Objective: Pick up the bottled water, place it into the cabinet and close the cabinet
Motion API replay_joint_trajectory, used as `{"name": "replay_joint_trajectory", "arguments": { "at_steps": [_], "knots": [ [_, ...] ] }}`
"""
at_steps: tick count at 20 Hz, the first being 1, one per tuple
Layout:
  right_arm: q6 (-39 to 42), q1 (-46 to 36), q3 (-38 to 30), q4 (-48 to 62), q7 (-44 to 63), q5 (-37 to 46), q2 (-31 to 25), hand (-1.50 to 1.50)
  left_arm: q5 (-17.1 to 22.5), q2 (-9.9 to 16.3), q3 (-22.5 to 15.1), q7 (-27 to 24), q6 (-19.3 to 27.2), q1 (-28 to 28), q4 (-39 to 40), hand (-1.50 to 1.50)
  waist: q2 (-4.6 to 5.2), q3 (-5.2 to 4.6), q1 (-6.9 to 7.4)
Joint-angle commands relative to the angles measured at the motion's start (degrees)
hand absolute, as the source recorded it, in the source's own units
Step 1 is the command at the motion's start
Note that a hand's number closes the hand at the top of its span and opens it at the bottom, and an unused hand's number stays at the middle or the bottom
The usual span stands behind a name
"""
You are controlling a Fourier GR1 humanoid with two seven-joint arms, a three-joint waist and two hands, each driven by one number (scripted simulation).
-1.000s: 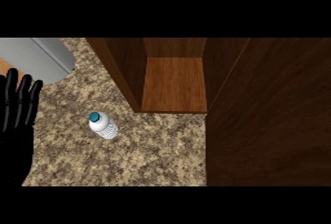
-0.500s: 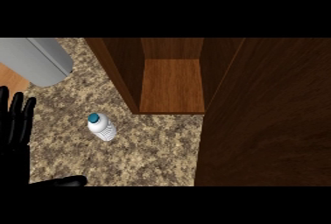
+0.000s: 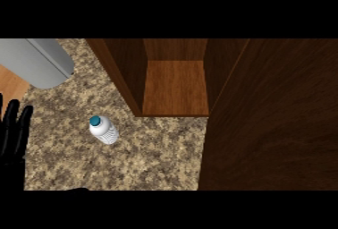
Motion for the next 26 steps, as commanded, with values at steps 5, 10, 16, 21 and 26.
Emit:
{"name": "replay_joint_trajectory", "arguments": {
  "at_steps": [5, 10, 16, 21, 26],
  "knots": [
    [-3.06, -0.07, 6.13, -4.04, 4.27, 5.46, 2.29, -1.50, -2.20, -0.08, -1.34, 1.19, 0.02, 0.90, 2.11, -1.50, 0.02, -0.02, -0.05],
    [-3.42, -1.53, 5.79, -7.07, 8.62, 4.61, 0.82, -1.50, -2.46, 0.46, -0.99, -0.07, -1.28, 3.10, 4.85, -1.50, 0.01, -0.03, -0.07],
    [-5.36, -0.59, 9.83, -4.89, 5.96, 7.68, 1.97, -1.50, -1.46, 0.72, 2.04, -0.39, -1.33, 1.21, 9.80, -1.50, 0.00, -0.02, -0.10],
    [-6.09, -1.89, 10.91, -9.25, 10.61, 7.63, 0.10, -1.50, -0.19, -0.11, 2.23, -12.26, -1.11, 3.79, 20.50, -1.50, -0.03, -0.07, -0.26],
    [-6.47, 0.02, 9.53, -7.93, 7.18, 5.64, -0.89, -1.50, 1.39, -0.10, 4.36, -15.39, -0.91, 0.94, 29.58, -1.50, 0.01, -0.02, -0.44]
  ]
}}
